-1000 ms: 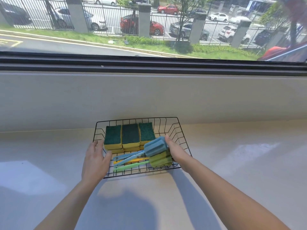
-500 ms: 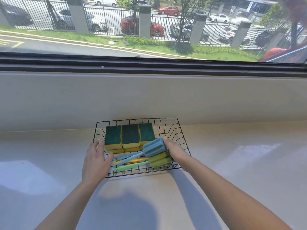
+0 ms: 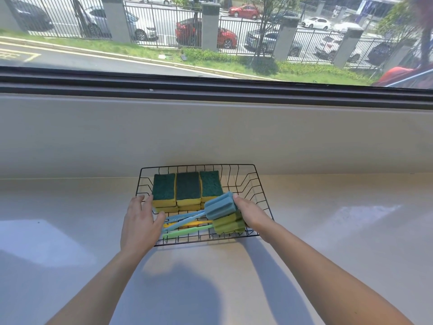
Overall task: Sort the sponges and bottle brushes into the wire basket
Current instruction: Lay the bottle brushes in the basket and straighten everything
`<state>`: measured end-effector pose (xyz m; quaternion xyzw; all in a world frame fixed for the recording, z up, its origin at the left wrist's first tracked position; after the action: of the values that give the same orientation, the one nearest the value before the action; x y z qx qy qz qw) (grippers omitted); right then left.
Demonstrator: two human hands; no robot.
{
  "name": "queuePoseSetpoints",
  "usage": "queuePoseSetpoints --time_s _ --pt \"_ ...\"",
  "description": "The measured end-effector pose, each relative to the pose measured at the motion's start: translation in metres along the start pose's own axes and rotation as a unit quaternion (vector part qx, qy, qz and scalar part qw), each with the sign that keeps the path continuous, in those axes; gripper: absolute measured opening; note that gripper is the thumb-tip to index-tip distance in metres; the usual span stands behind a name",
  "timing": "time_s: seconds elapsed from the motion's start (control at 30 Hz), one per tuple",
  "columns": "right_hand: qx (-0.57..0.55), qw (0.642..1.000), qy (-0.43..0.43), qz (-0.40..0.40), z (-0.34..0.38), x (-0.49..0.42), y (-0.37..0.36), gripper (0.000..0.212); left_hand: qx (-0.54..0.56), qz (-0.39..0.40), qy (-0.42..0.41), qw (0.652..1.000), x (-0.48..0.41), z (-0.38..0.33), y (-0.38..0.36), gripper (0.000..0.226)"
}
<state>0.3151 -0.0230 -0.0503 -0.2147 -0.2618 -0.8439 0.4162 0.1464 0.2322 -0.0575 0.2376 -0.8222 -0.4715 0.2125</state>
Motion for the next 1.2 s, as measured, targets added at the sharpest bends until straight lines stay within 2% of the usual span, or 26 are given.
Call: queuePoseSetpoints --time_s 0.13,0.33,0.5,0.73,1.0,1.1,1.2 --pt "0.013 1.0 0.001 0.005 -0.001 0.002 0.0 0.043 0.014 0.006 0.003 1.0 0.001 0.0 0.001 0.053" --pt "-0.017 1.0 0.009 0.007 0.002 0.007 0.006 0.04 0.055 0.011 0.001 0.998 0.003 0.0 0.004 0.051" --pt "0.021 0.999 0.011 -0.031 0.005 0.015 0.012 0.055 0.096 0.005 0.003 0.995 0.003 0.002 0.01 0.052" --pt "0.077 0.993 0.01 -0.091 0.004 0.025 0.032 0.037 0.058 -0.022 -0.075 0.995 0.015 -0.017 0.014 0.051" --pt "0.117 0.991 -0.002 -0.061 -0.001 0.026 0.02 0.022 0.035 0.024 -0.141 0.989 0.028 -0.067 -0.006 0.048" --pt "0.121 0.991 0.001 -0.053 -0.003 0.025 0.018 0.028 0.041 0.083 -0.179 0.98 0.034 -0.091 -0.025 0.052" --pt "0.106 0.993 0.006 -0.044 -0.005 0.025 0.016 0.031 0.046 0.121 -0.182 0.975 0.039 -0.102 -0.039 0.055"
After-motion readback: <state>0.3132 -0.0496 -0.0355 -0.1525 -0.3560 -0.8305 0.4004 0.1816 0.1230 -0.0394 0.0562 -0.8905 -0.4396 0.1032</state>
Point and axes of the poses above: each hand's wrist, its own x-axis away from the middle knuckle, its own y-axis out of the back of the hand, z = x × y, the point moved 6 cm from there along -x, towards the middle knuckle, and after that the axes turned 13 degrees about z, right-handed, at the moved point
